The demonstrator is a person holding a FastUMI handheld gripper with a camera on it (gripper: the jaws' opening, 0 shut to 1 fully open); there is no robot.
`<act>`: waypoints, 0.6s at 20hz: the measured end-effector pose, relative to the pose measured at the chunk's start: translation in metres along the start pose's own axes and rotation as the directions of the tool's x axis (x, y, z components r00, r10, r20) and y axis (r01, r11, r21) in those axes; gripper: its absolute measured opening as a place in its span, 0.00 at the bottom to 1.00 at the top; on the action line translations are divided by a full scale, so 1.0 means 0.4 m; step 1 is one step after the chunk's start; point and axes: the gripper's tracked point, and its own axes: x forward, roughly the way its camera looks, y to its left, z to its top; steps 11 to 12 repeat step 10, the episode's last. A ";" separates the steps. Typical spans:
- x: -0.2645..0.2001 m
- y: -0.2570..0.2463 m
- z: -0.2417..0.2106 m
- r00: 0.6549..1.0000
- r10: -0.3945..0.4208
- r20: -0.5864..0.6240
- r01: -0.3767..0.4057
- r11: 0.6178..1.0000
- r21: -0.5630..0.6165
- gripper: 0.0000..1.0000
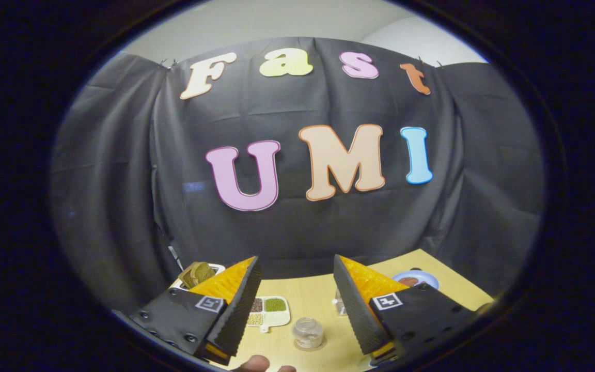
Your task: Take the bottle from table, then pour the juice into the cup, finally place the bottle on the coaster
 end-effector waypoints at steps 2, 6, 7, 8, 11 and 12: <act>-0.021 -0.001 0.032 1.000 0.001 0.017 -0.001 1.000 -0.007 0.88; -0.059 -0.002 0.079 0.999 0.016 0.051 -0.016 1.000 -0.007 0.88; -0.065 -0.002 0.090 0.998 0.016 0.060 -0.015 1.000 -0.004 0.88; -0.070 -0.003 0.100 0.998 0.017 0.067 -0.016 1.000 -0.001 0.88; -0.080 -0.002 0.114 0.997 0.020 0.079 -0.020 1.000 0.005 0.88; -0.080 -0.002 0.114 0.997 0.020 0.079 -0.020 1.000 0.005 0.88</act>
